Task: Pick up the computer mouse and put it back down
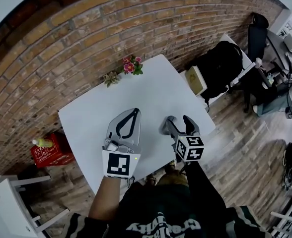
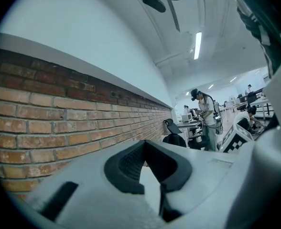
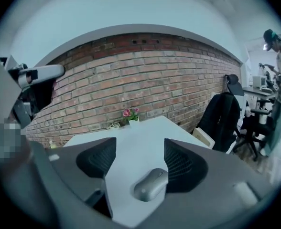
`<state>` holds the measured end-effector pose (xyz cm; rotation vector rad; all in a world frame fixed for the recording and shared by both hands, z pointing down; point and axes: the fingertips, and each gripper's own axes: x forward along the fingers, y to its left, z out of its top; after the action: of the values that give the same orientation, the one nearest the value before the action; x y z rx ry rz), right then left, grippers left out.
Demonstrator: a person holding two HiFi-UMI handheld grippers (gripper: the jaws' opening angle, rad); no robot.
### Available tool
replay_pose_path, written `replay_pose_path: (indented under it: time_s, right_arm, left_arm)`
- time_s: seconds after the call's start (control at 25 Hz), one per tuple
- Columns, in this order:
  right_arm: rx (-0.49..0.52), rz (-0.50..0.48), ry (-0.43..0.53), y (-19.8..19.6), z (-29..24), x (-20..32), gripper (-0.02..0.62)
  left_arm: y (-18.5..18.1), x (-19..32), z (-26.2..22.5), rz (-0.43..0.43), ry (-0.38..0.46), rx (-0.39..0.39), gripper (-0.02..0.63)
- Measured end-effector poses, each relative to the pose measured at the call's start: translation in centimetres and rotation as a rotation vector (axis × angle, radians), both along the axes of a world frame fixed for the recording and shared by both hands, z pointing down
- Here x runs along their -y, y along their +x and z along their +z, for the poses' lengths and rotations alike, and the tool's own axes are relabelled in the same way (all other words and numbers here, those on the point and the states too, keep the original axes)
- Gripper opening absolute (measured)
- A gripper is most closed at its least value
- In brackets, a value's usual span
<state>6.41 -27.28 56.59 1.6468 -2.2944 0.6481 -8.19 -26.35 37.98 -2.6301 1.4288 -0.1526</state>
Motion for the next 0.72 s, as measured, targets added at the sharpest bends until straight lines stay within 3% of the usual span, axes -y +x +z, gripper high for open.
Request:
replay_pose_path:
  time_s: [0.36,0.72]
  right_arm:
    - [-0.028,0.081,-0.201,0.8,7.9,0.9,0.388]
    - [-0.022,0.161,-0.338,1.2,13.1,1.6,0.446]
  left_arm:
    - [0.0,1.7,1.7,-0.003,-0.049,0.01,0.005]
    - [-0.5,2.8,3.2,-0.021,-0.081,0.02,0.005]
